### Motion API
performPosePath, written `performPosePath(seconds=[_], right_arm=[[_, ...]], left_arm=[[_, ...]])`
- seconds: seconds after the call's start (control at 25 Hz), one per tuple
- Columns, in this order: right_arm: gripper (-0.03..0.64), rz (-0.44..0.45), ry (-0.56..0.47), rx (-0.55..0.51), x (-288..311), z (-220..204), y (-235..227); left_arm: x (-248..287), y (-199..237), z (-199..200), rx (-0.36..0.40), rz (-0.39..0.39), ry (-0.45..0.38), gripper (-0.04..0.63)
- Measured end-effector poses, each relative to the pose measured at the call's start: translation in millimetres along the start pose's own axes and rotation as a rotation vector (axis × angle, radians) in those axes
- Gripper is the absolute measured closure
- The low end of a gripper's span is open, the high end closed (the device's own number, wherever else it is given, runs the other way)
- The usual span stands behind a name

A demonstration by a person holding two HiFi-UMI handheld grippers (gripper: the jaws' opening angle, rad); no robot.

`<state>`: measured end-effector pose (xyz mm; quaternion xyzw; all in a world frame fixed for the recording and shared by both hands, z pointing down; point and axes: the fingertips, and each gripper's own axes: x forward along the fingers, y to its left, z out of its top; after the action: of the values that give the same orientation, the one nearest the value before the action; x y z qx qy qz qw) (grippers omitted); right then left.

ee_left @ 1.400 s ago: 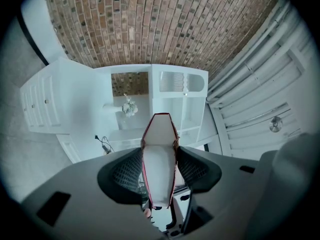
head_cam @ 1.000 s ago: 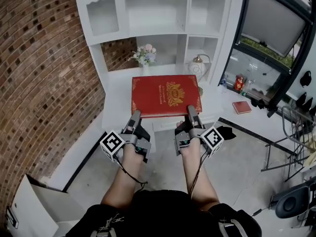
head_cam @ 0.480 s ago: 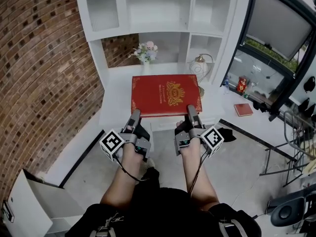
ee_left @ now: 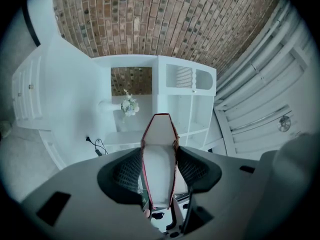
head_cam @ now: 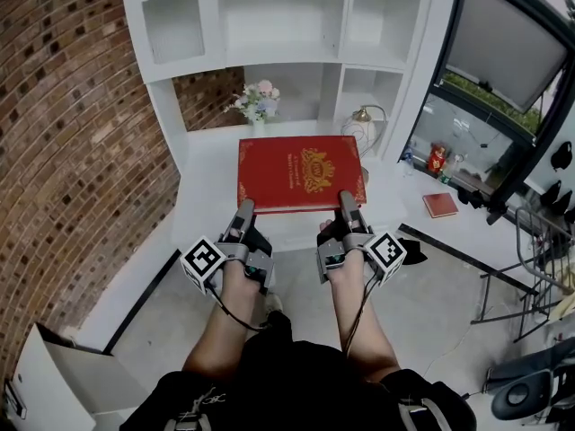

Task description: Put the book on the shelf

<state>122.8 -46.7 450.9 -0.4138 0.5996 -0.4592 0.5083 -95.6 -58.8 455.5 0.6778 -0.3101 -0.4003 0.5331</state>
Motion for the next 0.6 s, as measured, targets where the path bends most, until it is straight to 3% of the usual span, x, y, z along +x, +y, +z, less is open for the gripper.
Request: performPosePath(seconds=[0.24, 0.4, 0.6], right_arm=[[0.359, -0.009, 0.008, -0.011, 59, 10, -16], [0.36, -0.008, 0.018, -0.019, 111, 17, -21], [0.36, -0.009, 0.021, -0.02, 175, 23, -25]], left_arm=[[55, 9, 27, -0.009, -0.041, -0.01, 0.365], [97, 22, 52, -0.005, -0.007, -0.016, 0.365], [153, 26, 86, -0.007, -0.021, -0.014, 0.365]])
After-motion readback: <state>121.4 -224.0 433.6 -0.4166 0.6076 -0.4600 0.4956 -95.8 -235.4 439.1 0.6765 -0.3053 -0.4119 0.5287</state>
